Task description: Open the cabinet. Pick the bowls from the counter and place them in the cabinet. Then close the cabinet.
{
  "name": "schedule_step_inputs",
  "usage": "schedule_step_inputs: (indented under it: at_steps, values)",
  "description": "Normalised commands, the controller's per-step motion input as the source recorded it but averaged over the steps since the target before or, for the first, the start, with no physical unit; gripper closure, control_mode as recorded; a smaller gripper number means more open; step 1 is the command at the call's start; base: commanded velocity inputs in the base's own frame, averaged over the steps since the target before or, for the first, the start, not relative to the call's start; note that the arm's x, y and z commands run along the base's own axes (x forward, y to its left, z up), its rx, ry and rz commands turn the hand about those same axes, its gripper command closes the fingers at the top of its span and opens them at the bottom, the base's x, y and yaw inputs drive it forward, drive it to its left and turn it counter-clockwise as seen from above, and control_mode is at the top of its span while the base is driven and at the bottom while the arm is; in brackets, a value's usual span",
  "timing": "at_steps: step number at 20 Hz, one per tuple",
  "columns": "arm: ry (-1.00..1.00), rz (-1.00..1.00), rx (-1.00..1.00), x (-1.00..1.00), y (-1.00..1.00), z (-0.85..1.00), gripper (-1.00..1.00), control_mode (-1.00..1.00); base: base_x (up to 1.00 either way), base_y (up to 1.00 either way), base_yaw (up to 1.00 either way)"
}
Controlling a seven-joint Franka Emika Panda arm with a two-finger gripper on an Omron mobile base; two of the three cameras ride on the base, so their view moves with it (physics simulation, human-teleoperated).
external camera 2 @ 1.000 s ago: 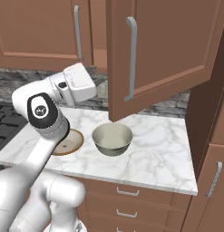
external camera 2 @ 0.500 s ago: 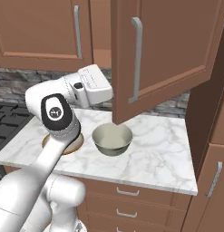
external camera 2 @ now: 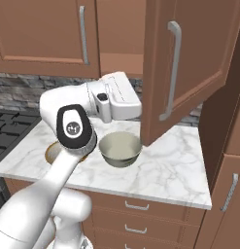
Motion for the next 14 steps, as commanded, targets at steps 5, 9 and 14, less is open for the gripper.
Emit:
schedule_step_inputs:
  at_steps: [5, 9, 14]
  values:
    - [0.01, -0.09, 0.15, -0.29, -1.0, -0.08, -1.0, -1.0, 0.0, 0.0, 0.0]
    - [0.0, -0.07, 0.11, -0.03, -0.95, -0.12, -1.0, -1.0, 0.0, 0.0, 0.0]
    - [-0.03, -0.01, 0.03, -0.32, -0.35, -0.07, -1.0, -1.0, 0.0, 0.0, 0.0]
